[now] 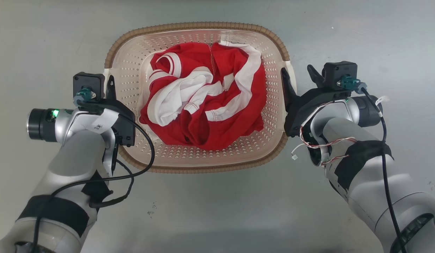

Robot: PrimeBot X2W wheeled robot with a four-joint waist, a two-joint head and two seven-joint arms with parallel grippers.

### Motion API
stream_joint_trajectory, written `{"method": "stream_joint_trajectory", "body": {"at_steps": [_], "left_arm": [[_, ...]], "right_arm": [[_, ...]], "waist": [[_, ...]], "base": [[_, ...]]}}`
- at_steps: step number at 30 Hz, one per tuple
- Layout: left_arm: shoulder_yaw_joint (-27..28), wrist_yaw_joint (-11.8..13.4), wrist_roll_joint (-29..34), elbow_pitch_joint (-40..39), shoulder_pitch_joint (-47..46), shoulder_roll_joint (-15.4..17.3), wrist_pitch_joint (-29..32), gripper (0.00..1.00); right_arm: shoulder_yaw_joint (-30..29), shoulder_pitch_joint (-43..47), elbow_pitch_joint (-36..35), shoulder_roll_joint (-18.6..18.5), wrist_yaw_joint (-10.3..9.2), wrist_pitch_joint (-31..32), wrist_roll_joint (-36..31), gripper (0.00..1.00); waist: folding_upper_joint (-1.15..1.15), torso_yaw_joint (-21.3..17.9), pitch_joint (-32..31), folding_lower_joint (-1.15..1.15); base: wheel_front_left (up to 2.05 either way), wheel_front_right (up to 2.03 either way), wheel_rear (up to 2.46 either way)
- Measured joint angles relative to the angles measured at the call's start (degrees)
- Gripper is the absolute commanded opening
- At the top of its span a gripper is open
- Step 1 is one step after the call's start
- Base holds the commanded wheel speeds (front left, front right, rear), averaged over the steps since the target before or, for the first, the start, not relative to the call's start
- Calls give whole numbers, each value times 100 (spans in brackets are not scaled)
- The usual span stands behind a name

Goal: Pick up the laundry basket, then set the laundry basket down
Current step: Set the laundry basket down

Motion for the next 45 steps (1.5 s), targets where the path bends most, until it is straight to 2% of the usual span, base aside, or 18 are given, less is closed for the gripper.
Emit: {"method": "stream_joint_trajectory", "body": {"at_steps": [2, 4, 6, 8, 15, 19, 31, 45], "left_arm": [[0, 0, 0, 12, -1, -21, 4, 43], [-2, 0, 0, 36, 1, -65, 4, 65], [-4, 0, 0, 49, 8, -97, 5, 82], [-7, 0, 1, 49, 13, -141, 4, 87], [-4, 0, 0, 65, 56, -116, 3, 91], [-1, 0, 0, 70, 92, -99, 1, 100], [13, -58, -7, -57, 432, -187, -141, 100], [335, -59, -56, -701, 1666, -233, -157, 100]], "right_arm": [[-5, 0, 1, 0, 0, -1, 0, 100], [-10, 0, 4, -1, 0, -1, 0, 100], [-10, 2, 4, 0, 0, -1, -1, 100], [-10, 2, 2, -1, 0, -1, 0, 100], [-57, 24, -13, -1, -1, -2, 7, 100], [-113, 45, -11, -1, -1, -2, 8, 100], [-332, 231, 31, -19, 65, -2, -8, 100], [-739, 1190, -212, -275, 208, -2, -165, 100]], "waist": [[0, 7, -9, 1], [1, 17, -23, 1], [0, 26, -52, 1], [0, 35, -93, 1], [0, 44, -275, 1], [0, 38, -410, 1], [0, 58, -1003, -1], [0, 172, -2050, -1]], "base": [[0, 0, 0], [0, 0, 0], [0, 0, 0], [0, 0, 0], [0, 0, 0], [0, 0, 0], [0, 0, 0], [0, 0, 0]]}}
